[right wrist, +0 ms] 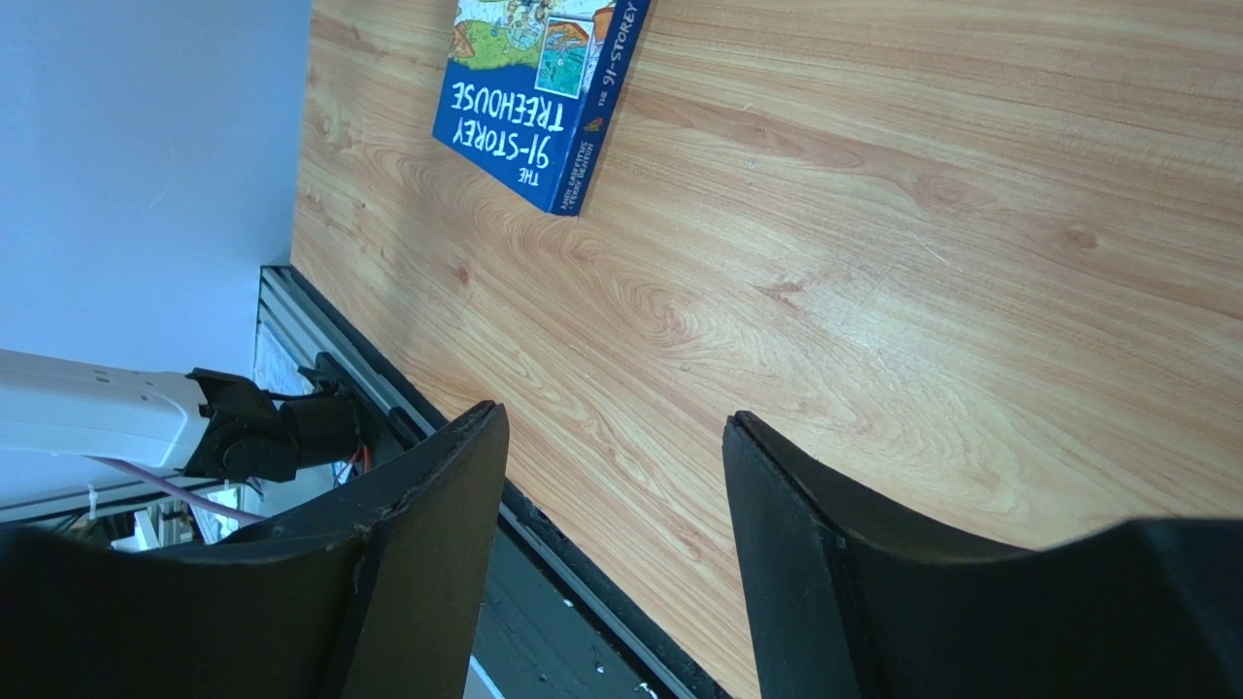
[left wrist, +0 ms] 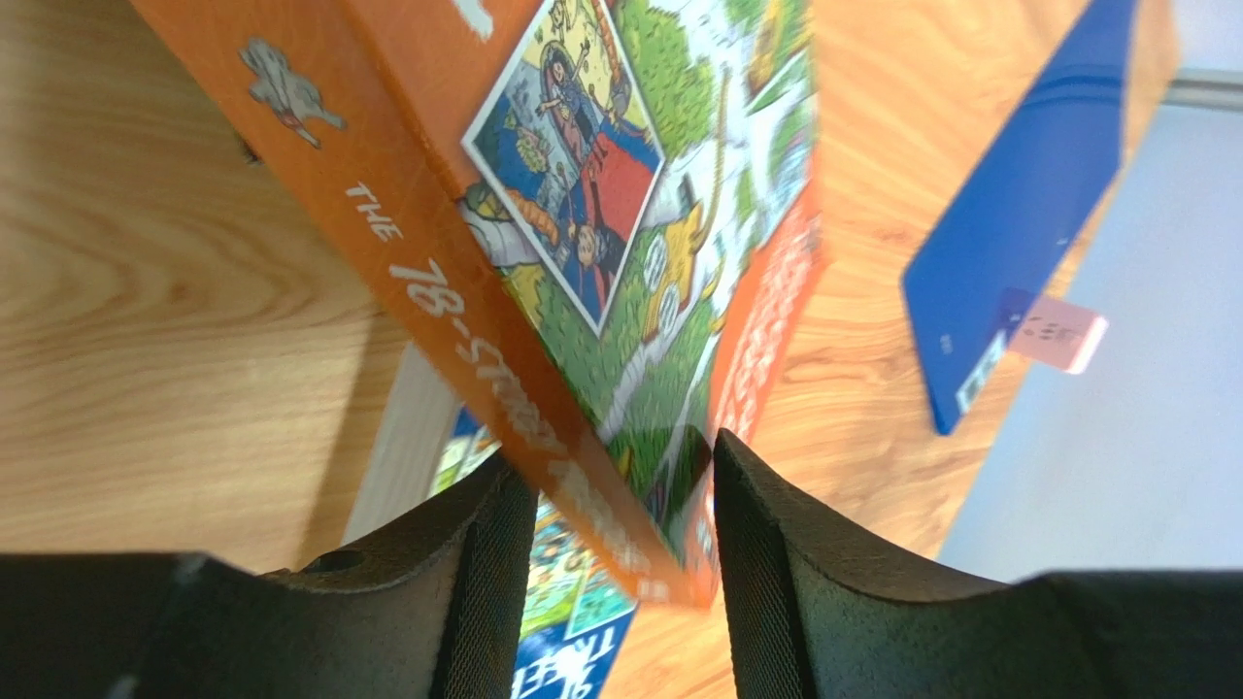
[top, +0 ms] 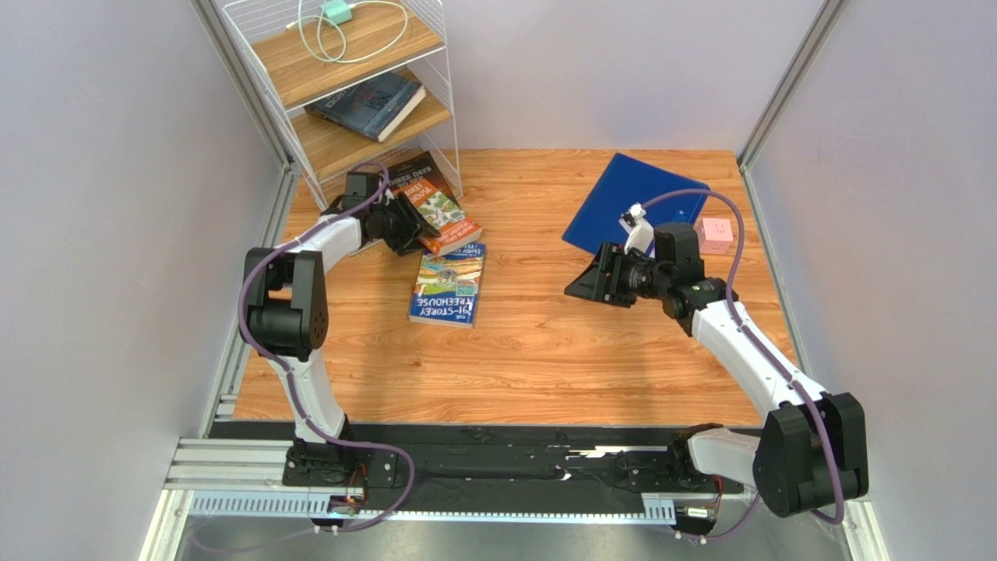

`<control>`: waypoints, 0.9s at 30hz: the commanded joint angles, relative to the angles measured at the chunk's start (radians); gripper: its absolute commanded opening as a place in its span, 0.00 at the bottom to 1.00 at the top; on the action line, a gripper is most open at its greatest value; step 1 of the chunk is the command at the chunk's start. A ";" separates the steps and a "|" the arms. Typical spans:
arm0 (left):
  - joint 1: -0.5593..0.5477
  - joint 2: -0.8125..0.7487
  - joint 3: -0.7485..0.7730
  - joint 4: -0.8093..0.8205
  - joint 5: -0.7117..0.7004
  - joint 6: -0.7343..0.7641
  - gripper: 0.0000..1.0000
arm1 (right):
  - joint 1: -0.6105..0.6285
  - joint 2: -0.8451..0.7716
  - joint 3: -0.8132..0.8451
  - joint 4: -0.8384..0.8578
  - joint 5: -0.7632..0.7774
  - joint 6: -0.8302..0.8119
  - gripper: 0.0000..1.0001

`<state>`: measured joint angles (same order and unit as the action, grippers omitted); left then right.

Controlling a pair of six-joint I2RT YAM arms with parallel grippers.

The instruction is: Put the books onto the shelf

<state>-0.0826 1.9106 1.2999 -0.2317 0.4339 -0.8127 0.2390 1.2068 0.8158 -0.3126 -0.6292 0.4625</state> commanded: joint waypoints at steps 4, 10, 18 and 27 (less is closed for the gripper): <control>0.017 -0.036 0.007 -0.044 0.002 0.086 0.53 | 0.002 -0.018 -0.003 0.046 -0.014 -0.005 0.61; 0.014 -0.090 -0.105 0.009 0.019 0.095 0.52 | 0.003 -0.016 -0.020 0.072 -0.024 0.010 0.61; -0.106 -0.237 -0.198 0.038 -0.119 0.139 0.00 | 0.002 -0.003 -0.041 0.101 -0.029 0.021 0.61; -0.243 -0.151 -0.094 -0.035 -0.242 0.195 0.00 | 0.002 0.003 -0.049 0.107 -0.029 0.019 0.61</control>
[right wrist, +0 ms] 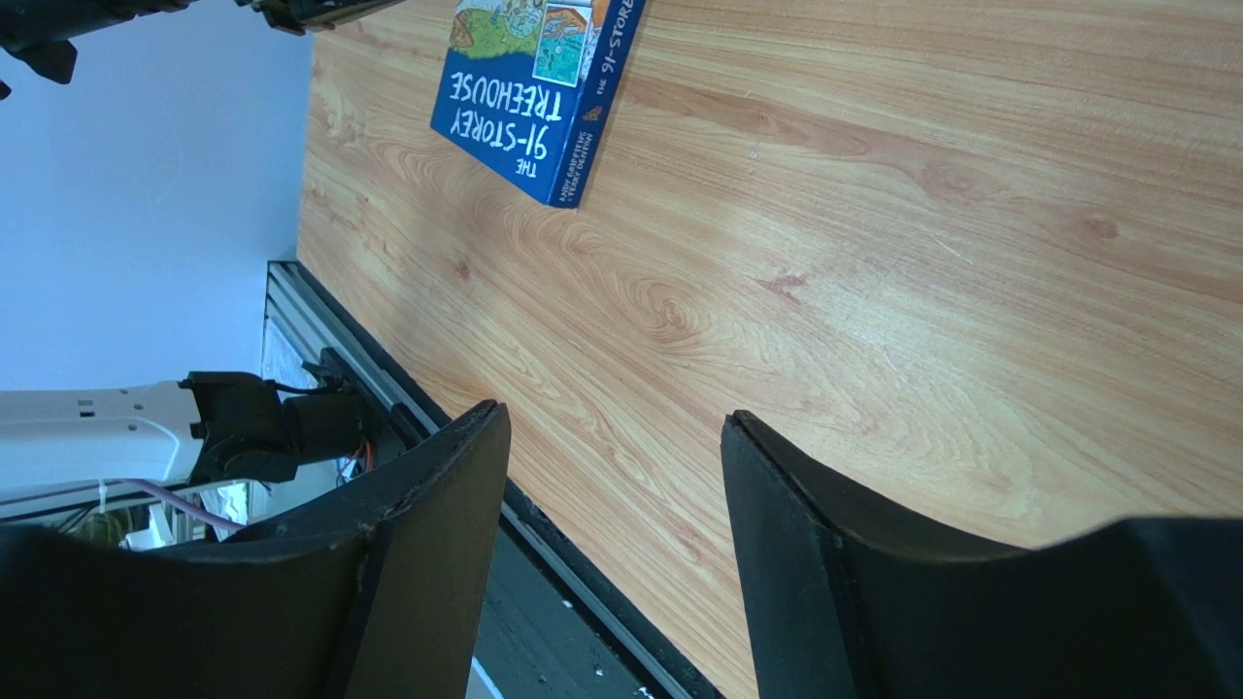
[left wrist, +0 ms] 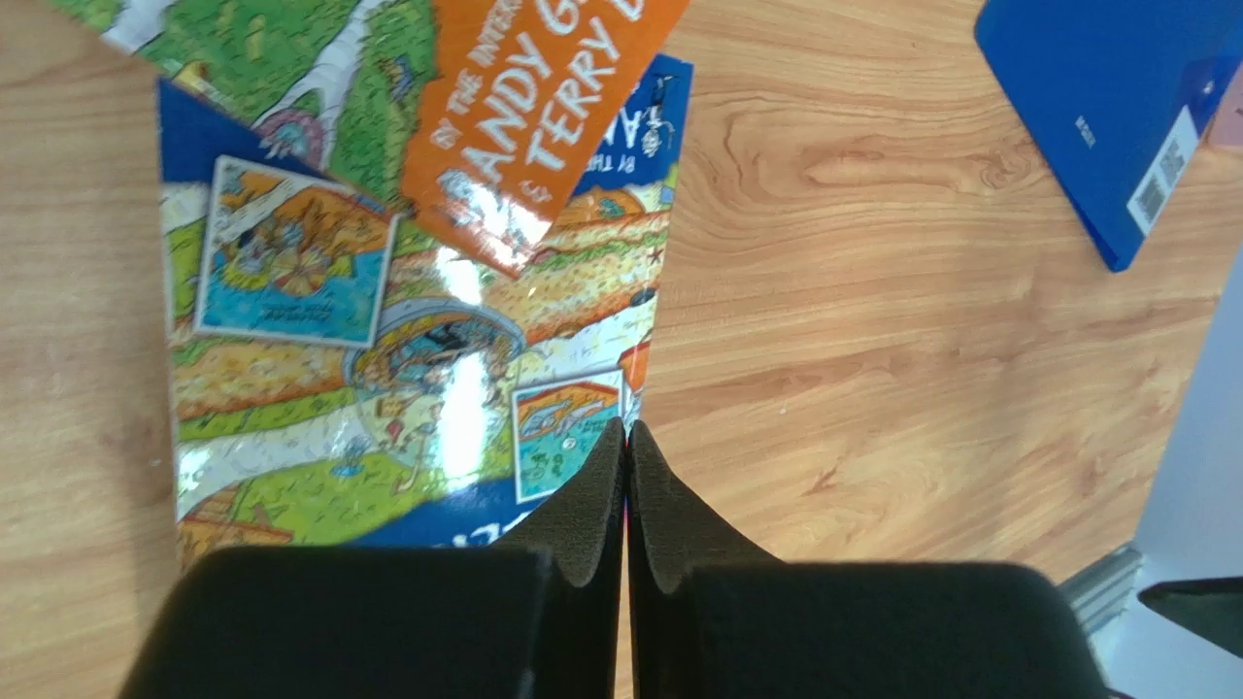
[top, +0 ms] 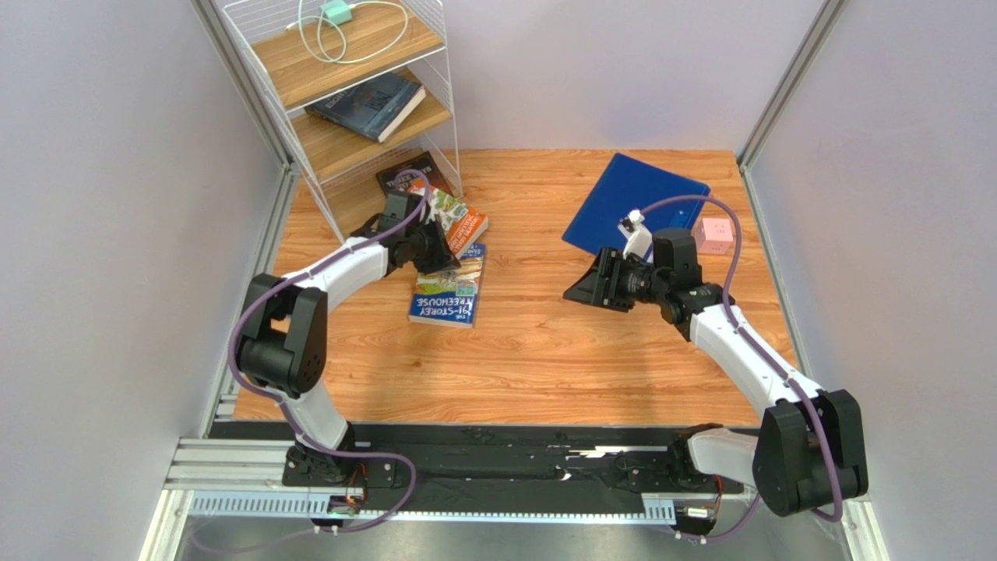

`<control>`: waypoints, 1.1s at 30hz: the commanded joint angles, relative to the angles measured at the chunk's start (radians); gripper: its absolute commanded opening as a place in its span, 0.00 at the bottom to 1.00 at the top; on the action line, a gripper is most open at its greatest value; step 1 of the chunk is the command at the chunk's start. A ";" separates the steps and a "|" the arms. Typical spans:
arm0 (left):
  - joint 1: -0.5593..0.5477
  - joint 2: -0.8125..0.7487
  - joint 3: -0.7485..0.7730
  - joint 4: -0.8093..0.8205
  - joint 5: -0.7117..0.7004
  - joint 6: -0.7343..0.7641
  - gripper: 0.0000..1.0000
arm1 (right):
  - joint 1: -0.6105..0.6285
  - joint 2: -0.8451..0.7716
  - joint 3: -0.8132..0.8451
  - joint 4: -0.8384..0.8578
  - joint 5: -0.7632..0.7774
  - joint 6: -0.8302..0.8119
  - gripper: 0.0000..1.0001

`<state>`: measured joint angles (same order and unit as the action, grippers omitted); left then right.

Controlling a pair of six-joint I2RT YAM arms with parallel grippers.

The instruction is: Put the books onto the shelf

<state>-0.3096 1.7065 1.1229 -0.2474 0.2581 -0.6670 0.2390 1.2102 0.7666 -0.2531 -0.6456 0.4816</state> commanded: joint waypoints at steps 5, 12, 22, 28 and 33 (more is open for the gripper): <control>-0.029 0.166 0.170 -0.046 -0.095 0.064 0.00 | 0.002 0.000 0.000 0.052 -0.014 0.002 0.61; -0.031 0.306 0.319 -0.151 -0.192 0.125 0.00 | 0.002 -0.001 -0.001 0.054 -0.015 0.002 0.60; -0.020 0.357 0.431 -0.260 -0.345 0.139 0.00 | 0.002 0.005 -0.012 0.061 -0.015 -0.003 0.60; 0.030 0.358 0.431 -0.254 -0.326 0.133 0.00 | 0.002 0.014 -0.012 0.069 -0.022 -0.003 0.60; 0.049 0.393 0.510 -0.297 -0.352 0.167 0.00 | 0.000 0.015 -0.013 0.074 -0.026 -0.001 0.60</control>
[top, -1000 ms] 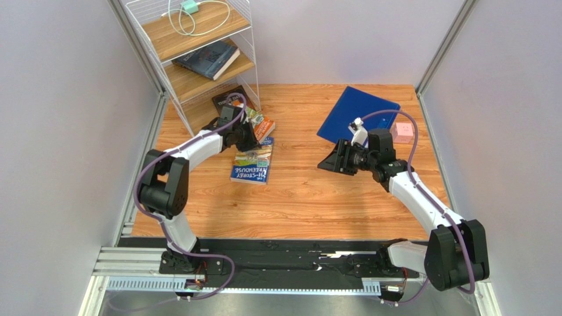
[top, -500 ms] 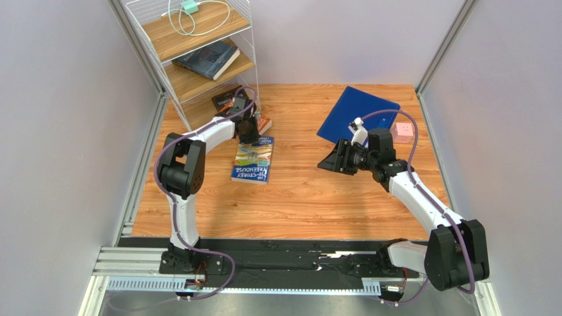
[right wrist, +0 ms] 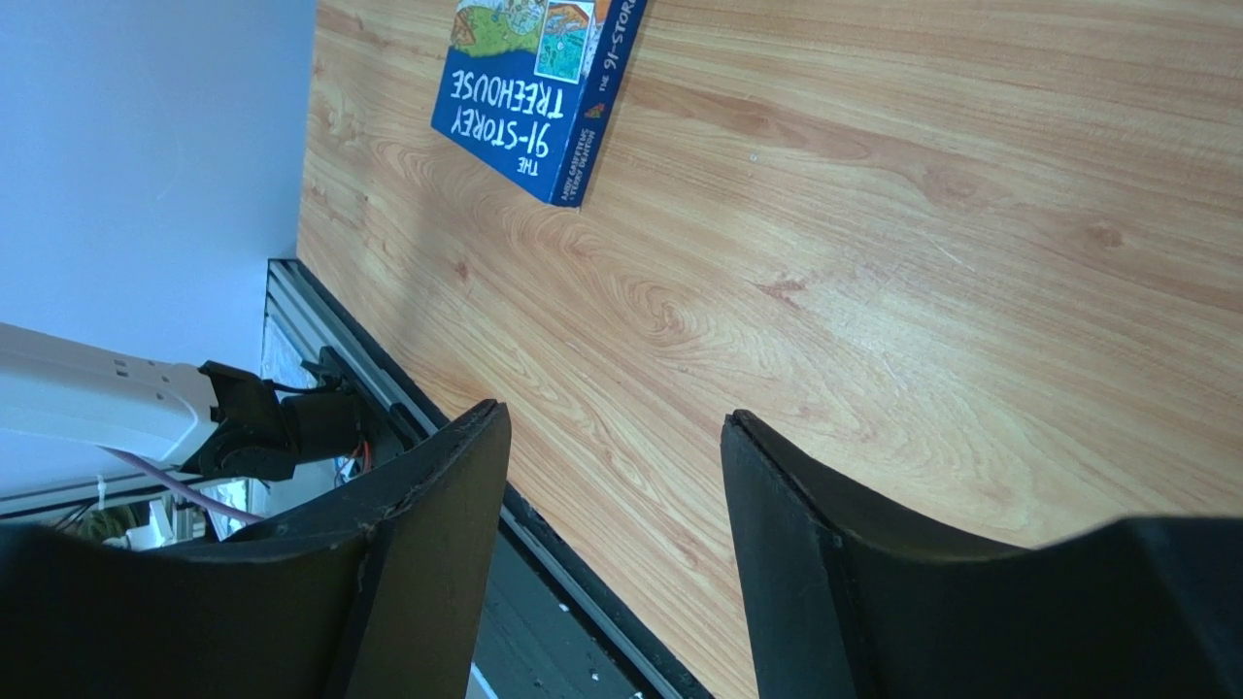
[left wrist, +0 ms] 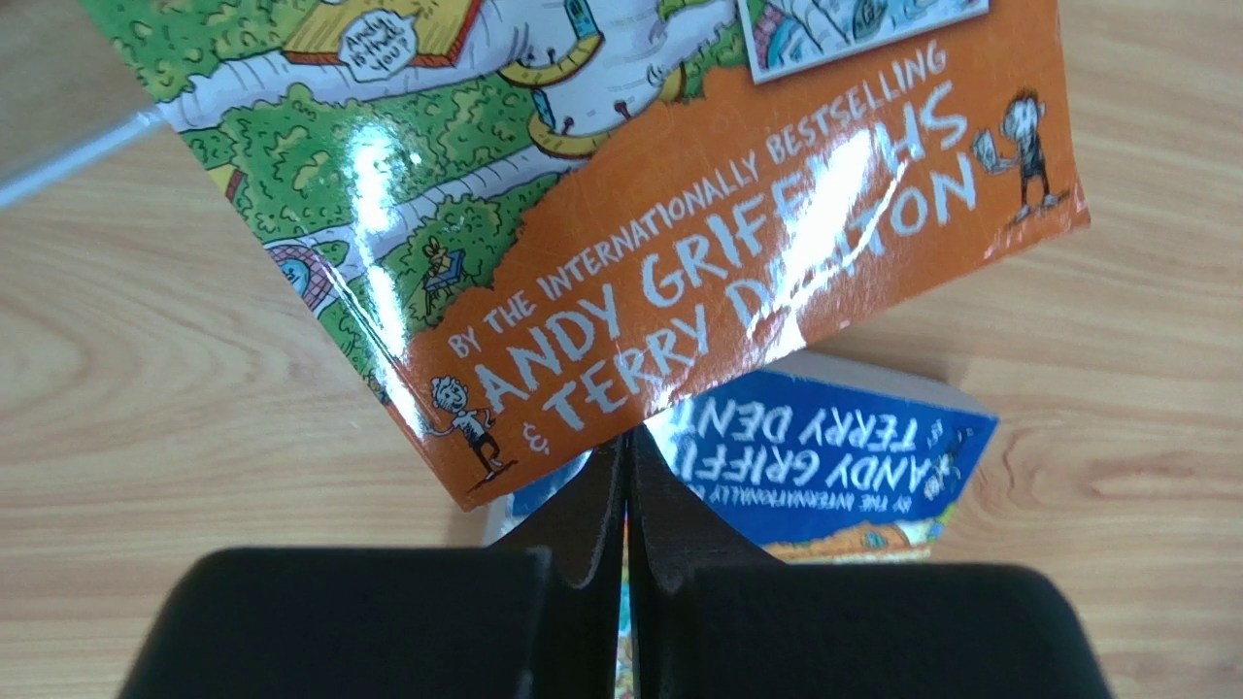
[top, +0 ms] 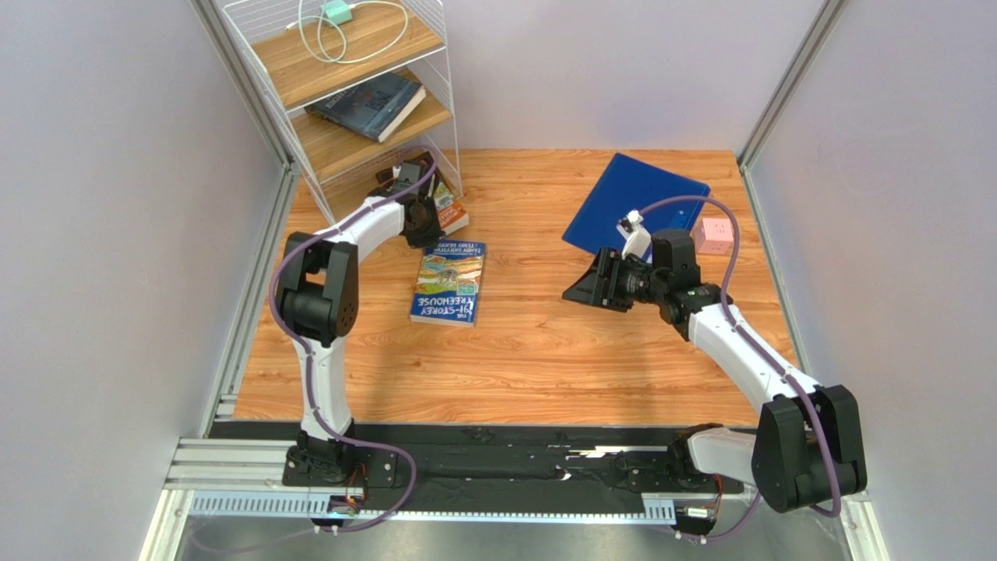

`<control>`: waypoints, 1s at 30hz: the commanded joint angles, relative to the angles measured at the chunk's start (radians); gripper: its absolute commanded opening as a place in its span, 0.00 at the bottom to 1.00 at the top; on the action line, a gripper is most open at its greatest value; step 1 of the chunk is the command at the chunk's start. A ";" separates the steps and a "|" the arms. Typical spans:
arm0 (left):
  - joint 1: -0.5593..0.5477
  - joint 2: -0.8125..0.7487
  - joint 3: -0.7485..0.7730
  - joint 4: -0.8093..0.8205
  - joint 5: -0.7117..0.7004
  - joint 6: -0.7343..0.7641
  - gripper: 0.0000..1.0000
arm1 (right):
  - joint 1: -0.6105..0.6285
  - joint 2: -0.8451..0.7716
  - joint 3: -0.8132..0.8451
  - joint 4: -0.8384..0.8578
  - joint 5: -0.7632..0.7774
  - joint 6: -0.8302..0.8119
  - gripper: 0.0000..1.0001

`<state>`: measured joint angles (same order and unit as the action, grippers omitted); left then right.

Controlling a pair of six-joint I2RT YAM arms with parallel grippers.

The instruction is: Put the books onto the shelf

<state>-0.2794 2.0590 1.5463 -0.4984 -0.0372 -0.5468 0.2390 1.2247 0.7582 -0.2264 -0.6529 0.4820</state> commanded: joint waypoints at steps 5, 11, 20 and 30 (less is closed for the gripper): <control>0.029 0.078 0.150 -0.075 -0.056 0.070 0.00 | 0.002 0.002 -0.007 0.048 -0.022 -0.003 0.60; 0.037 0.127 0.231 -0.112 -0.069 0.079 0.00 | 0.000 0.009 -0.005 0.047 -0.022 -0.006 0.60; 0.081 0.136 0.241 -0.131 -0.075 0.074 0.00 | 0.000 0.022 -0.010 0.053 -0.031 -0.006 0.60; 0.069 -0.048 0.046 0.024 -0.013 0.102 0.00 | 0.009 0.027 -0.020 0.082 -0.042 0.009 0.60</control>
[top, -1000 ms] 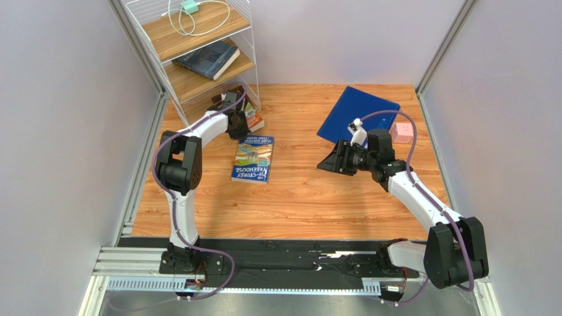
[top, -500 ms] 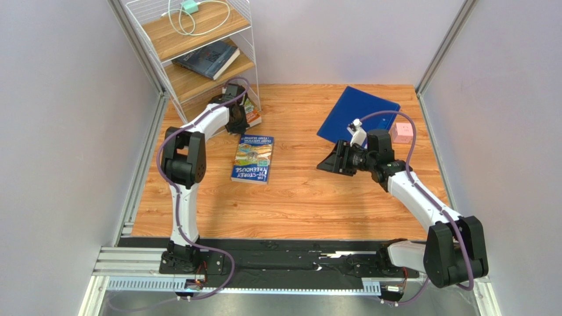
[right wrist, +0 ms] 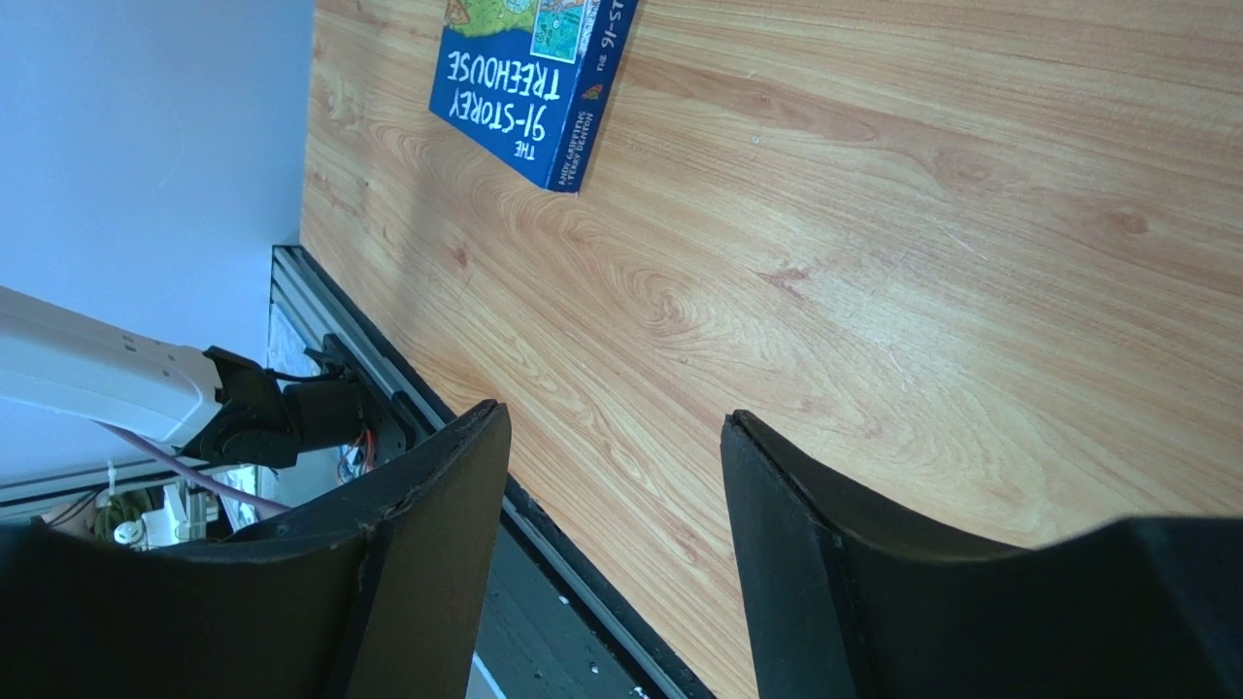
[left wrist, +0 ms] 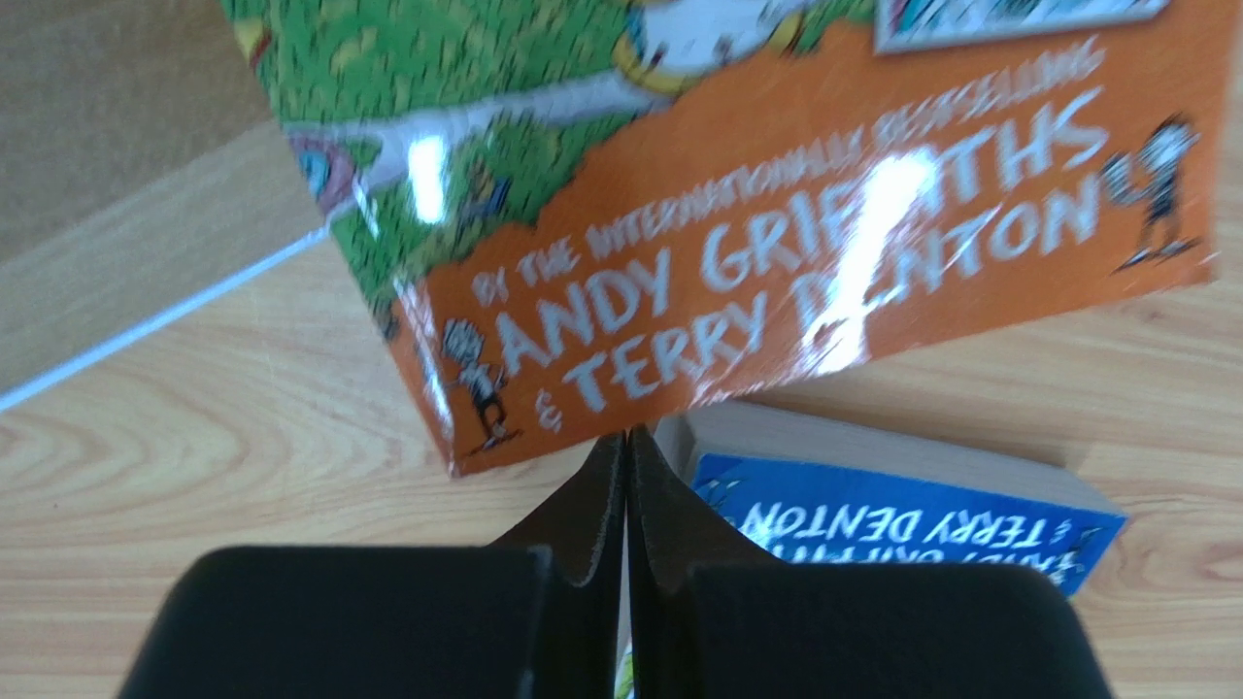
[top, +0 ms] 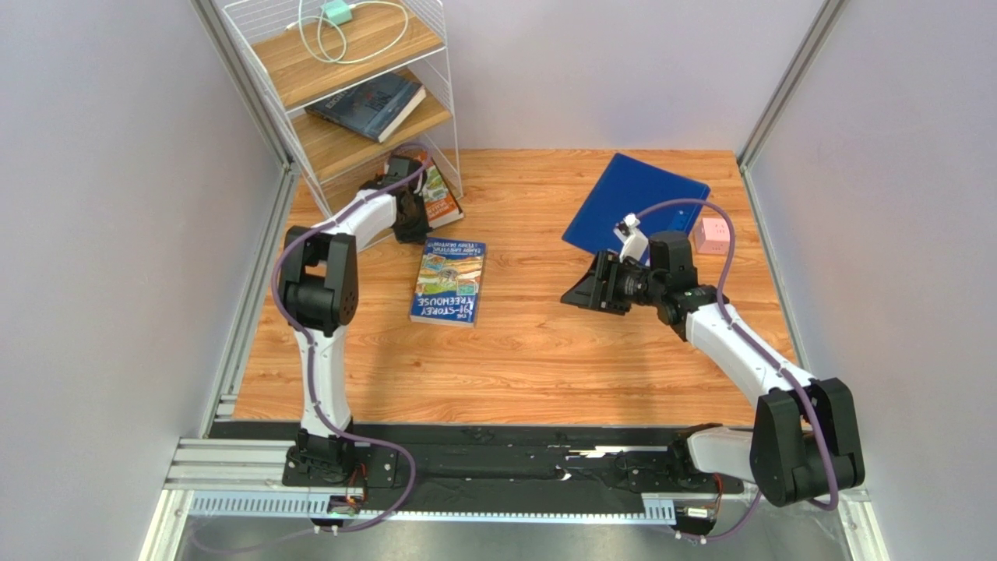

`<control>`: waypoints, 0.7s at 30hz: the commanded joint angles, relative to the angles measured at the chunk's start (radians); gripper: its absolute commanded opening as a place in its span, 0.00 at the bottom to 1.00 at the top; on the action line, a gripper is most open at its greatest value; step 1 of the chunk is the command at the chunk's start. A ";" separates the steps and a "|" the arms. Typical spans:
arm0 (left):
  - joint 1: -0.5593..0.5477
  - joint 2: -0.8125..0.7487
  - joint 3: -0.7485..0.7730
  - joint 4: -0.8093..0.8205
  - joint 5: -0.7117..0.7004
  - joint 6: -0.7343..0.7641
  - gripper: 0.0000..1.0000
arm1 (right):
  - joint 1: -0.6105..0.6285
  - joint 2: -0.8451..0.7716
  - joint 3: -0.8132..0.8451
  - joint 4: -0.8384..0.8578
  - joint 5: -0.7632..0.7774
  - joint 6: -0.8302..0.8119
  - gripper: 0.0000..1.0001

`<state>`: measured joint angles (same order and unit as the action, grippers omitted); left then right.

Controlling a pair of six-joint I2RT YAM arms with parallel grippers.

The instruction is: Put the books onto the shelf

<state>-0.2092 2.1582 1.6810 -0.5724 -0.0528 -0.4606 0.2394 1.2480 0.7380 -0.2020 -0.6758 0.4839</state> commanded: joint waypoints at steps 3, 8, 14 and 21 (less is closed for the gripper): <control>-0.013 -0.231 -0.182 0.126 -0.012 0.011 0.00 | 0.061 0.011 0.018 0.035 0.011 -0.013 0.60; -0.025 -0.328 -0.302 0.140 -0.056 0.010 0.00 | 0.144 0.039 0.046 0.024 0.070 -0.016 0.60; -0.027 -0.365 -0.404 0.124 -0.091 0.007 0.00 | 0.256 0.134 0.086 0.045 0.130 0.005 0.56; -0.035 -0.347 -0.533 0.158 -0.150 -0.013 0.00 | 0.327 0.254 0.127 0.142 0.104 0.045 0.03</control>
<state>-0.2363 1.8069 1.1881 -0.4442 -0.1638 -0.4660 0.5404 1.4559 0.8051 -0.1429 -0.5739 0.5125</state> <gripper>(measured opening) 0.000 0.118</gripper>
